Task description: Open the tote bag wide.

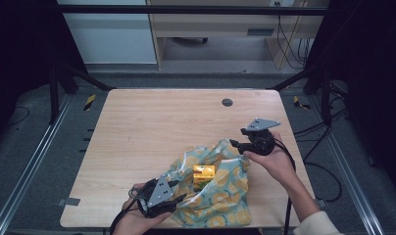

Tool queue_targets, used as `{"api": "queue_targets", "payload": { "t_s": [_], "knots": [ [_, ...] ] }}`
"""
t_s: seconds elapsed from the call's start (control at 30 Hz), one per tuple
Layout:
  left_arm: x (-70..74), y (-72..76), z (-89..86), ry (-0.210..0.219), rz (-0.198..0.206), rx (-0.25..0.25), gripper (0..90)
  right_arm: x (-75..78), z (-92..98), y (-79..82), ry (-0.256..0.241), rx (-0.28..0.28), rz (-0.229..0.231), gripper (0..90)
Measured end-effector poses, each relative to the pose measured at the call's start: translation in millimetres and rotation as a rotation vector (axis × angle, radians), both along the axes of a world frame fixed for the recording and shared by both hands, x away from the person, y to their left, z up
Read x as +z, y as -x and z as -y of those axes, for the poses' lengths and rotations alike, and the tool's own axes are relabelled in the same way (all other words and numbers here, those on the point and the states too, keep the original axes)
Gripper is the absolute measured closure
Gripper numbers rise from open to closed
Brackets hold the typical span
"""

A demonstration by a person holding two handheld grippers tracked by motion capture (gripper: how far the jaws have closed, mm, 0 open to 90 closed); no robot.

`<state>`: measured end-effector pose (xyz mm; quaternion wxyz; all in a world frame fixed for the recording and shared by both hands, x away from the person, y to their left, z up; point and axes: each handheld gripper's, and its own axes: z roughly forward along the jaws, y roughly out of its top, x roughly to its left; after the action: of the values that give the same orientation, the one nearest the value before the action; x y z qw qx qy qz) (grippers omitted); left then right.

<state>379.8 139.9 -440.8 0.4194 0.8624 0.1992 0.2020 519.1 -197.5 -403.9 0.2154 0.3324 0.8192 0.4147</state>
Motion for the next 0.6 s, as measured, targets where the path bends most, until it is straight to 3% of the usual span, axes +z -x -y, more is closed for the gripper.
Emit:
{"api": "queue_targets", "payload": {
  "t_s": [0.1, 0.17, 0.2, 0.23, 0.3, 0.43, 0.5, 0.6],
  "knots": [
    [5.6, -5.9, -2.8, -0.013, 0.014, 0.035, 52.8, 9.8, 0.0, 14.9, -0.012, 0.033, 0.016, 38.5],
    [9.8, -12.3, -4.4, -0.017, 0.023, 0.067, 52.0, 18.5, -1.4, 34.0, -0.037, 0.069, 0.031, 36.8],
    [9.8, -12.3, -4.4, -0.017, 0.023, 0.067, 52.0, 18.5, -1.4, 34.0, -0.037, 0.069, 0.031, 36.8],
    [11.8, -15.1, -4.0, -0.025, 0.030, 0.070, 51.6, 21.4, -3.9, 48.0, -0.049, 0.106, 0.037, 33.9],
    [14.7, -19.8, -3.2, -0.049, 0.046, 0.075, 51.4, 21.6, -5.1, 52.3, -0.049, 0.115, 0.035, 32.3],
    [17.9, -34.0, 1.9, -0.078, 0.028, 0.072, 45.6, 13.5, -16.4, 67.9, -0.011, 0.195, 0.006, 20.7],
    [13.7, -42.8, 5.5, -0.116, 0.001, 0.066, 43.1, 8.0, -20.6, 69.4, 0.005, 0.225, -0.011, 18.3],
    [4.1, -51.7, 6.5, -0.129, -0.028, 0.073, 41.1, 2.3, -22.5, 69.0, 0.012, 0.242, -0.047, 15.1]
  ]
}}
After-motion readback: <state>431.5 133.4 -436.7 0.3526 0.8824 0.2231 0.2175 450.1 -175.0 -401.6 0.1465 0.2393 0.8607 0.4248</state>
